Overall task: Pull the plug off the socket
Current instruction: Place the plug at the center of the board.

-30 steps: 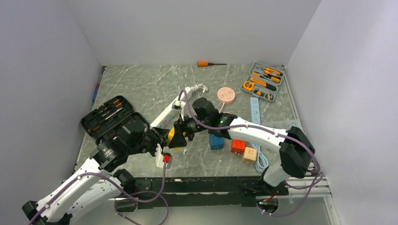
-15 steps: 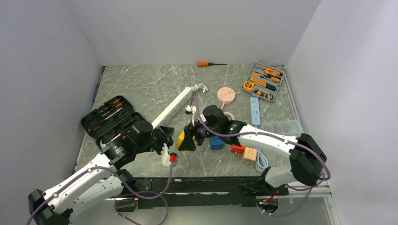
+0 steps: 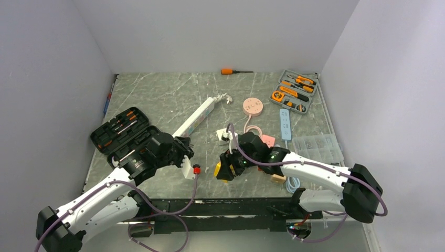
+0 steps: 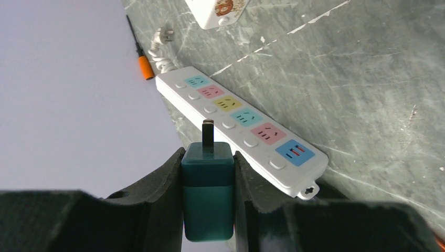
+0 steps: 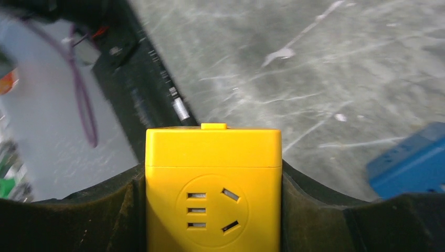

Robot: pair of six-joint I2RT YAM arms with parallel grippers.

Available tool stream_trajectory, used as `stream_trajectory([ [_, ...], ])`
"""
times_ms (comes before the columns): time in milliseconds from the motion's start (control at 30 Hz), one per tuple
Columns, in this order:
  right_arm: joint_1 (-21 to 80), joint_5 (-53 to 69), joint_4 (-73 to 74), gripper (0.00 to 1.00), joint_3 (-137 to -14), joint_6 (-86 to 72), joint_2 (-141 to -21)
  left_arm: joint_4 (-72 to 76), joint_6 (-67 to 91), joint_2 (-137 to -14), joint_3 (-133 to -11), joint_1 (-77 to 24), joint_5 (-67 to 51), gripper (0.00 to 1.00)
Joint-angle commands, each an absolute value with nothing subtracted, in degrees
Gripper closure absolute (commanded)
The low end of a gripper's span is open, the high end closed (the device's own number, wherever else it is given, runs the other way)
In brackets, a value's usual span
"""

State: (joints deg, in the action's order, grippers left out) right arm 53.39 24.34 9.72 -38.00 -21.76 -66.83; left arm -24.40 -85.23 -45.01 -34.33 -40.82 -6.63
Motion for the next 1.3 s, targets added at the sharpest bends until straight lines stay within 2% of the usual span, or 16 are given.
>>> stream_trajectory([
  [0,53.3,9.6,9.0,1.00,-43.7,-23.1,-72.4,-21.4,-84.1,-46.8,-35.3,-40.7,-7.8,1.00],
  [300,53.4,-10.5,9.8,1.00,-56.4,-22.7,-93.0,-28.2,-82.0,-44.9,-37.3,-40.7,-7.8,1.00],
  [400,53.4,-15.9,9.6,0.95,-56.0,-23.9,-95.0,-29.6,-81.7,-43.7,-36.6,-40.7,-8.7,1.00],
  [567,53.5,-18.5,9.6,0.62,-54.7,-24.7,-95.7,-30.0,-77.8,-43.5,-36.0,-40.7,-10.4,1.00],
  [700,53.5,-15.1,9.8,0.19,-55.2,-24.3,-94.8,-30.1,-74.4,-45.4,-36.8,-40.8,-11.6,1.00],
  [800,53.5,-11.6,9.9,0.02,-56.5,-24.9,-92.1,-31.2,-72.0,-47.8,-38.6,-41.0,-12.4,1.00],
  [1033,52.4,-13.5,15.4,0.00,-62.0,-26.6,-82.9,-32.0,-70.1,-51.2,-40.4,-41.6,-16.1,1.00],
  [1267,45.5,-18.1,23.7,0.00,-60.5,-31.6,-74.8,-28.4,-67.3,-59.0,-41.1,-43.4,-19.3,1.00],
])
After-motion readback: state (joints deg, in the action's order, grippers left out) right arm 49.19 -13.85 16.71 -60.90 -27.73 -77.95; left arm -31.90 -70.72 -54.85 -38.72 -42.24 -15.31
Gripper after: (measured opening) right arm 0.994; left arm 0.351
